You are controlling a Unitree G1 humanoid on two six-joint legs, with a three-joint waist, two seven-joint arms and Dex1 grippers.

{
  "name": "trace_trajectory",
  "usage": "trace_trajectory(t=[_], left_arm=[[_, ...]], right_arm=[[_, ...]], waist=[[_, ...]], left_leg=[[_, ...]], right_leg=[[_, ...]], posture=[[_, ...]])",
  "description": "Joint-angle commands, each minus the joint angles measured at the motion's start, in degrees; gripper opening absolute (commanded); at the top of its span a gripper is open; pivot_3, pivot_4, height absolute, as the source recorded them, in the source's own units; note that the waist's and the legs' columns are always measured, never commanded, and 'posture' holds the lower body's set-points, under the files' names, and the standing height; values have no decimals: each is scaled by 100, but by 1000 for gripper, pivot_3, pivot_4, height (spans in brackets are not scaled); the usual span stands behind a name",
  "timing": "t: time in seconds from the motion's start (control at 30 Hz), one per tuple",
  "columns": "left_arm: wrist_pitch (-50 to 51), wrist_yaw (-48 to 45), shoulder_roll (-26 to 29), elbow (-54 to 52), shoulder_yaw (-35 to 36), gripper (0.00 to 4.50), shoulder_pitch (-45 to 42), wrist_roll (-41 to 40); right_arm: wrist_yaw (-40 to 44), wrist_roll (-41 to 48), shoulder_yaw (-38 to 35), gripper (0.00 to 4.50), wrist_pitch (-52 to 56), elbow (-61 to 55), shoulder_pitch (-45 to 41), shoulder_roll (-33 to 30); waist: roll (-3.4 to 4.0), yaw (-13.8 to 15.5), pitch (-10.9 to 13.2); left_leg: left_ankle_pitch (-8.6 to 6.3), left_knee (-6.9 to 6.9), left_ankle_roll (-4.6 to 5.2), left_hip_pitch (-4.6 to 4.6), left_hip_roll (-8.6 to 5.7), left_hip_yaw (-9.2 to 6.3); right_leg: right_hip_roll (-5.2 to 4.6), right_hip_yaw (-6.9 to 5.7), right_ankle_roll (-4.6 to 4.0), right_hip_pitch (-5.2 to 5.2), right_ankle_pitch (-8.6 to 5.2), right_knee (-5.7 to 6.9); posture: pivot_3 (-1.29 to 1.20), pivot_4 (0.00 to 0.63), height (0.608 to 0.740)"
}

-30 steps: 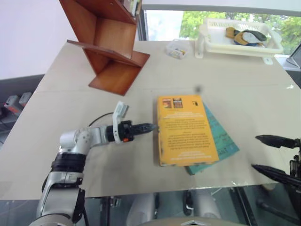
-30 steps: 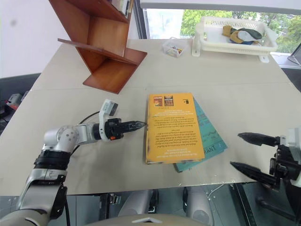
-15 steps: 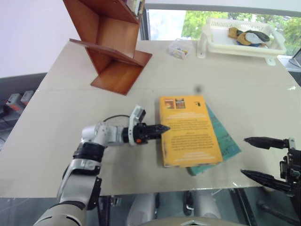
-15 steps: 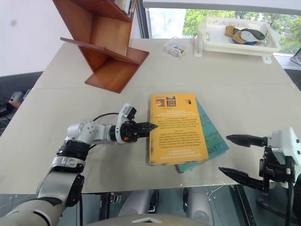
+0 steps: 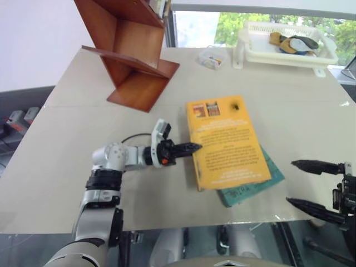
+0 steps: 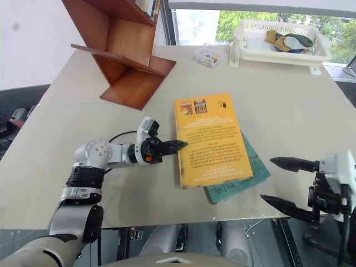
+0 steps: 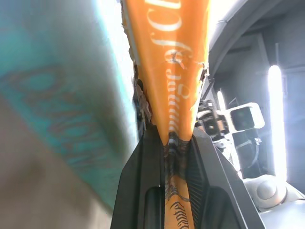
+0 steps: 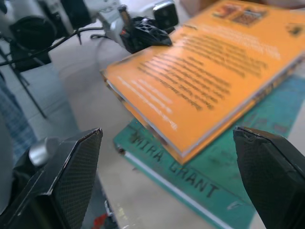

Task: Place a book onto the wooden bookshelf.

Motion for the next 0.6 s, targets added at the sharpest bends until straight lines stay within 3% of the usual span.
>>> trace_trajectory(t=[0.03, 0.13, 0.3, 0.43, 0.6], left_arm=[[-173, 63, 67, -713, 315, 283, -392, -345], [-964, -153, 407, -1145, 123, 283, -861, 18], [-2806, -283, 795, -681, -169, 283, -1988, 1095], [-5490, -605, 1185, 58, -938, 283, -2669, 2812], [-7847, -970, 1524, 894, -1417, 283, -3382, 4064]], right_arm=[[-192, 552, -291, 4500, -53, 462, -421, 209], [-201, 832, -298, 4500, 61, 972, -805, 213], [-17, 1276, -220, 4500, 435, 1912, -1606, -92], [626, 2112, -291, 4500, 1380, 2552, -1921, -541], [1128, 1892, -69, 4500, 1517, 3025, -2238, -807]], waist=[[-3, 1, 2], [-6, 7, 4], [-5, 4, 4], [-3, 4, 4], [-13, 2, 13]], left_leg=[[0, 1, 0, -1, 0, 0], [1, 2, -1, -2, -2, -2], [1, 1, -1, -1, -8, 5], [0, -1, 0, 1, -11, 14], [-4, -7, 7, -12, -9, 10]], right_leg=[[0, 0, 0, 0, 0, 0], [0, -3, -17, 0, 10, 1], [1, -1, -20, 1, 12, 0], [2, -10, -22, 0, 13, -2], [2, -16, -23, -7, 14, -12]], posture=[[0, 150, 707], [0, 150, 707], [0, 150, 707], [0, 150, 707], [0, 150, 707]])
